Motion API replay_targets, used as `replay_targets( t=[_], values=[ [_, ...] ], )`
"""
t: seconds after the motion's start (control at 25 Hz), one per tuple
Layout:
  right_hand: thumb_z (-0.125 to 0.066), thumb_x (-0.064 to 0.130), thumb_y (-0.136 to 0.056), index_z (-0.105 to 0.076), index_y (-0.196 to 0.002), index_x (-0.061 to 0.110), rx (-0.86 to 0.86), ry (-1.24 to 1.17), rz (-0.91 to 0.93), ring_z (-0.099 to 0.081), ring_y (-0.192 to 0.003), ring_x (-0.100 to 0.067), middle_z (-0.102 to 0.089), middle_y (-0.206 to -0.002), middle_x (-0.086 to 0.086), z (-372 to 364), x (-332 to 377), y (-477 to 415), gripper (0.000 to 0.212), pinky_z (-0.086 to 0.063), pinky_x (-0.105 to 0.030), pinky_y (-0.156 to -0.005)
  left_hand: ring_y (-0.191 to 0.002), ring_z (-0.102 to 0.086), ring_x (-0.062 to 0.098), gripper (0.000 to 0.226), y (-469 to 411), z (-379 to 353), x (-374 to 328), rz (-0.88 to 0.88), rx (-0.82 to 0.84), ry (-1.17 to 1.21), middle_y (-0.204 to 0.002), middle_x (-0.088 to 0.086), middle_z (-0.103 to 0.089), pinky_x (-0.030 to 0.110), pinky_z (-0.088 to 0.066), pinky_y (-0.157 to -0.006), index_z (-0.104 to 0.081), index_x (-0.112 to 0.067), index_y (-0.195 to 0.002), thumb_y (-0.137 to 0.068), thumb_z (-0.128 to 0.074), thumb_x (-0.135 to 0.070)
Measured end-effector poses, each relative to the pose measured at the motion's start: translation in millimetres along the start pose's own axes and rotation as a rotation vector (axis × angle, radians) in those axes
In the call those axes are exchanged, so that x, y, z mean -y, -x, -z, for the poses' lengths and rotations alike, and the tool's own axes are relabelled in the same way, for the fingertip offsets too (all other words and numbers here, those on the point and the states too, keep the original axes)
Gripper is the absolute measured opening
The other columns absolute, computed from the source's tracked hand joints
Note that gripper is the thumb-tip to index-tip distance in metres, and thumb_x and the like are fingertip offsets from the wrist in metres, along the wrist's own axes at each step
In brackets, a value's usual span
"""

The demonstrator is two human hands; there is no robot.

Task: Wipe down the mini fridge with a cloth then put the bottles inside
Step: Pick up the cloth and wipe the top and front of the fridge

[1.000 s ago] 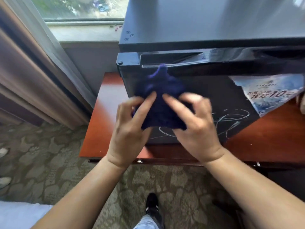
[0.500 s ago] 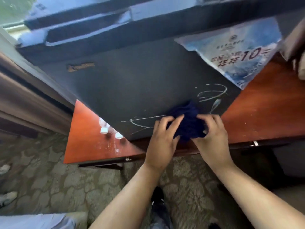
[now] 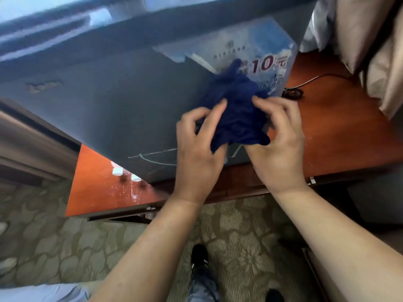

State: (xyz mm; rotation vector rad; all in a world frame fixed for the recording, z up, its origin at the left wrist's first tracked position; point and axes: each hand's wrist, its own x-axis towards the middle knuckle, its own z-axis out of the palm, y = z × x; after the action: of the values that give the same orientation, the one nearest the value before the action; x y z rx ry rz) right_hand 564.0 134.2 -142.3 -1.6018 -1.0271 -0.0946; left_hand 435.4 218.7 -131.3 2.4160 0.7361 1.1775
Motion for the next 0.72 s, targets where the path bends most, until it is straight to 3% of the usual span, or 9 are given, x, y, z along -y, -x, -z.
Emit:
replay_targets(
  t=[0.16, 0.24, 0.32, 0.48, 0.56, 0.72],
  values=[
    [-0.088, 0.002, -0.074, -0.065, -0.118, 0.015, 0.041, 0.027, -0.242, -0.063, -0.102, -0.007, -0.055, -0.117, 0.005, -14.8, -70.7, 52.2, 0.051, -0.058, -0.032, -0.089, -0.114, -0.052, 0.024, 0.067, 52.2, -56.2, 30.4, 0.118, 0.218, -0.040, -0.124, 0.000, -0.045, 0.040, -0.047, -0.101, -0.056, -0.018, -0.144, -0.081, -0.075, -0.002],
    [-0.089, 0.002, -0.072, -0.065, -0.115, 0.013, 0.087, 0.072, -0.276, -0.062, -0.096, -0.005, -0.058, -0.114, 0.003, -12.3, -81.7, 61.3, 0.051, -0.059, -0.034, -0.084, -0.114, -0.050, 0.021, 0.070, 63.8, -66.1, 32.5, 0.136, 0.300, -0.096, -0.125, 0.000, -0.047, 0.039, -0.046, -0.101, -0.055, -0.019, -0.145, -0.080, -0.077, -0.003],
    [-0.088, 0.002, -0.073, -0.066, -0.119, 0.012, 0.121, 0.050, -0.253, -0.063, -0.102, -0.011, -0.059, -0.118, 0.000, -3.2, -71.7, 53.5, 0.052, -0.060, -0.036, -0.085, -0.114, -0.049, 0.020, 0.070, 57.2, -59.5, 22.1, 0.127, 0.280, -0.103, -0.125, 0.001, -0.049, 0.037, -0.045, -0.103, -0.053, -0.017, -0.146, -0.081, -0.076, -0.004],
    [-0.085, 0.003, -0.078, -0.065, -0.125, 0.007, 0.016, -0.046, -0.082, -0.061, -0.114, -0.019, -0.057, -0.124, -0.011, 24.6, -19.1, 0.6, 0.051, -0.055, -0.021, -0.092, -0.115, -0.050, 0.025, 0.064, 3.0, -20.0, -19.5, 0.013, 0.076, -0.081, -0.126, 0.008, -0.052, 0.032, -0.044, -0.104, -0.053, -0.013, -0.146, -0.085, -0.073, -0.002],
    [-0.085, 0.006, -0.080, -0.064, -0.126, 0.006, 0.011, -0.036, -0.036, -0.060, -0.118, -0.022, -0.056, -0.125, -0.012, 34.3, -6.1, -15.2, 0.051, -0.053, -0.020, -0.094, -0.115, -0.050, 0.026, 0.063, -14.5, -11.3, -31.8, -0.025, 0.042, -0.082, -0.126, 0.010, -0.052, 0.033, -0.045, -0.103, -0.053, -0.011, -0.145, -0.086, -0.072, -0.004],
    [-0.084, 0.000, -0.078, -0.062, -0.121, 0.001, 0.000, -0.075, -0.088, -0.056, -0.115, -0.010, -0.051, -0.124, -0.007, 27.9, -26.3, -6.6, 0.048, -0.048, -0.008, -0.089, -0.114, -0.050, 0.024, 0.066, -5.3, -30.3, -27.2, -0.003, 0.081, -0.090, -0.127, 0.000, -0.045, 0.032, -0.045, -0.102, -0.055, -0.016, -0.144, -0.084, -0.076, -0.003]
  ],
)
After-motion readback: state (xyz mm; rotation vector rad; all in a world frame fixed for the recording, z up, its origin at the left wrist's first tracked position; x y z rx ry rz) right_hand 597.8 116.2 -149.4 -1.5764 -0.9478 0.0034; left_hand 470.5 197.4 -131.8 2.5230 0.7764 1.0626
